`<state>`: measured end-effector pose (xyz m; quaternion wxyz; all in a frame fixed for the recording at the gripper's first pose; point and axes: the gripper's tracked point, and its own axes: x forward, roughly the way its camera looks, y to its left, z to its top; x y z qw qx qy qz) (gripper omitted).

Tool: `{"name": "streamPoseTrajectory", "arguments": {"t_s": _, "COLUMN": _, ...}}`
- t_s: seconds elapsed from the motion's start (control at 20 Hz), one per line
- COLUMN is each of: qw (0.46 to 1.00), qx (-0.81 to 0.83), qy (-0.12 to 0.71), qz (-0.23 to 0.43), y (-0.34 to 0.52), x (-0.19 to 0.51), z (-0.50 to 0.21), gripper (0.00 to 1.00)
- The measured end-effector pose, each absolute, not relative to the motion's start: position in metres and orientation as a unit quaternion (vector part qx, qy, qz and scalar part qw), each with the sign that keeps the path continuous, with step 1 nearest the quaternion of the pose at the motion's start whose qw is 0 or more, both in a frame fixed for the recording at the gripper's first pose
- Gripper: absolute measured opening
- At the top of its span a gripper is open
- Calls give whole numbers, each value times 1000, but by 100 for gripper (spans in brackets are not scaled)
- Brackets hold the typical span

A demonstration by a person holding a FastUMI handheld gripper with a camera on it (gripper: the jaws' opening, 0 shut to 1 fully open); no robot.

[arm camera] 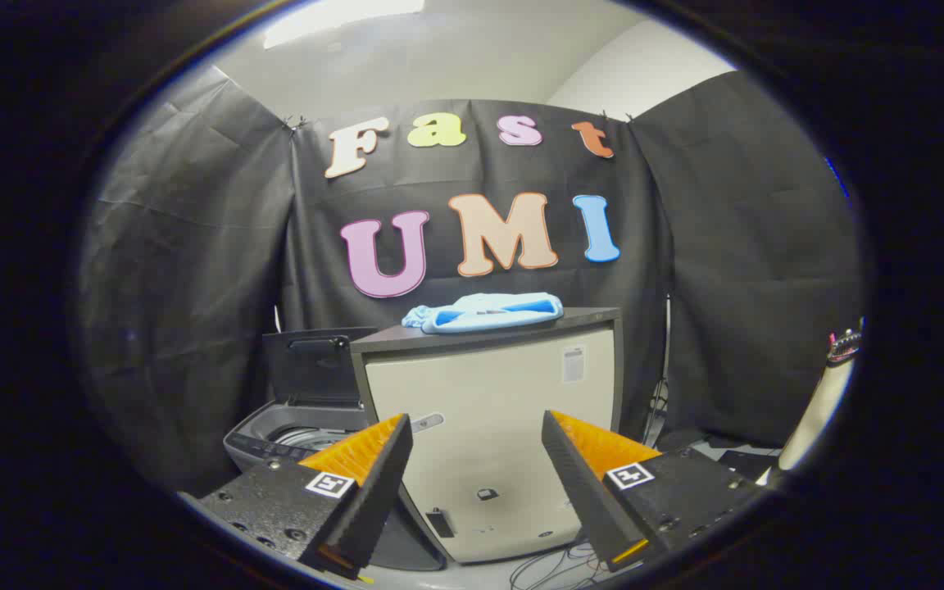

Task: Put the clothes into the washing machine and then close the washing machine lid.

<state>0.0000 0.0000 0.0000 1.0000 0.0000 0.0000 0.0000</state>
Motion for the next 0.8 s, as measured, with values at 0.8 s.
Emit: {"name": "streamPoseTrajectory", "arguments": {"t_s": 0.8, "qw": 999, "qx": 32, "qy": 13, "qz": 7, "y": 8, "x": 40, "z": 33, "gripper": 96}}
